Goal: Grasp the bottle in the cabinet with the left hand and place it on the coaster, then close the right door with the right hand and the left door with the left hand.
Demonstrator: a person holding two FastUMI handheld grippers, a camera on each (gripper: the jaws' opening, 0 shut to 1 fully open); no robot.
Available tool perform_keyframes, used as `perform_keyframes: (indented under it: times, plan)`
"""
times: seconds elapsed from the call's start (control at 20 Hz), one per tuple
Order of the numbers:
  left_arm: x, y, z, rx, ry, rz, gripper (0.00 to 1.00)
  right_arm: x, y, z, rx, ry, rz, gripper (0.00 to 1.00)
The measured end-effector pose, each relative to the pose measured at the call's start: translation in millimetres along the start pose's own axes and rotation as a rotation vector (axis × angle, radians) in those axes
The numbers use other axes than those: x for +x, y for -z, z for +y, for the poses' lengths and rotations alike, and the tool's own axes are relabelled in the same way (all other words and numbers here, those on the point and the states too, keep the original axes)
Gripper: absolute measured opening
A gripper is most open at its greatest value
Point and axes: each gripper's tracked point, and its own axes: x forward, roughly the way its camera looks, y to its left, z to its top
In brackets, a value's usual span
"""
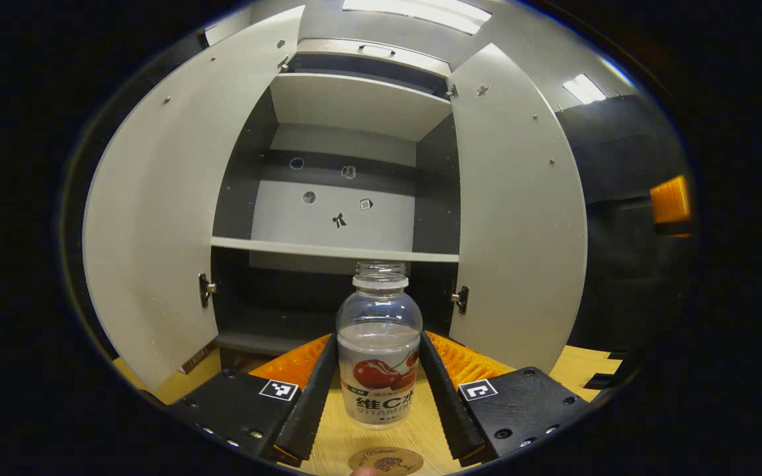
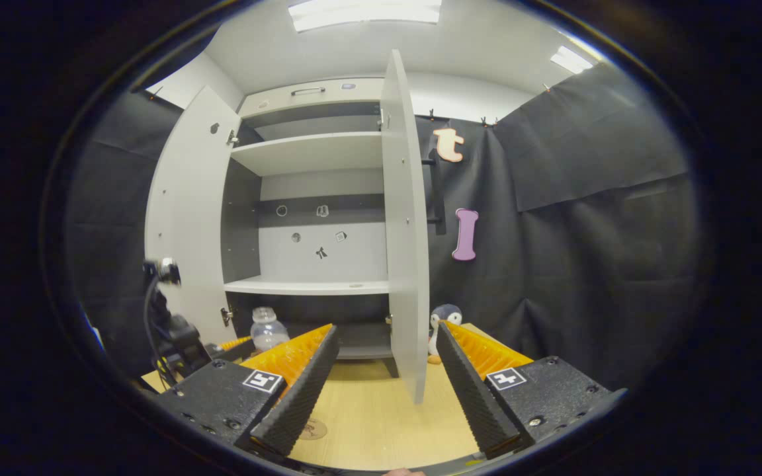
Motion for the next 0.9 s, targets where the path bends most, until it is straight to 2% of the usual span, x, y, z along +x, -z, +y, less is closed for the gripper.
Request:
perform_keyframes:
  times: [0.15, 0.3, 0.45, 0.5, 0.55, 0.7, 0.9]
  plan:
    - [-14, 43, -7, -0.011, -0.020, 0.038, 0.73, -2, 3, -4, -0.009, 0.010, 0.024, 0.97]
    - [-21, 63, -7, 0.003, -0.037, 0.041, 0.73, -3, 3, -9, -0.022, 0.029, 0.037, 0.97]
    - [-22, 71, -8, 0.011, -0.044, 0.046, 0.73, 0, 5, -11, -0.029, 0.038, 0.051, 0.97]
    - [-25, 72, -7, 0.018, -0.053, 0.039, 0.77, 2, 6, -11, -0.026, 0.040, 0.056, 0.97]
    - [-29, 75, -6, 0.023, -0.062, 0.038, 0.73, 4, 7, -10, -0.020, 0.038, 0.061, 0.97]
    - [-38, 83, -7, -0.003, -0.061, 0.044, 0.73, 8, 10, -6, -0.009, 0.033, 0.071, 0.97]
    - [-40, 84, -10, 0.033, -0.047, 0.035, 0.73, 14, 9, 0, -0.014, 0.020, 0.070, 0.98]
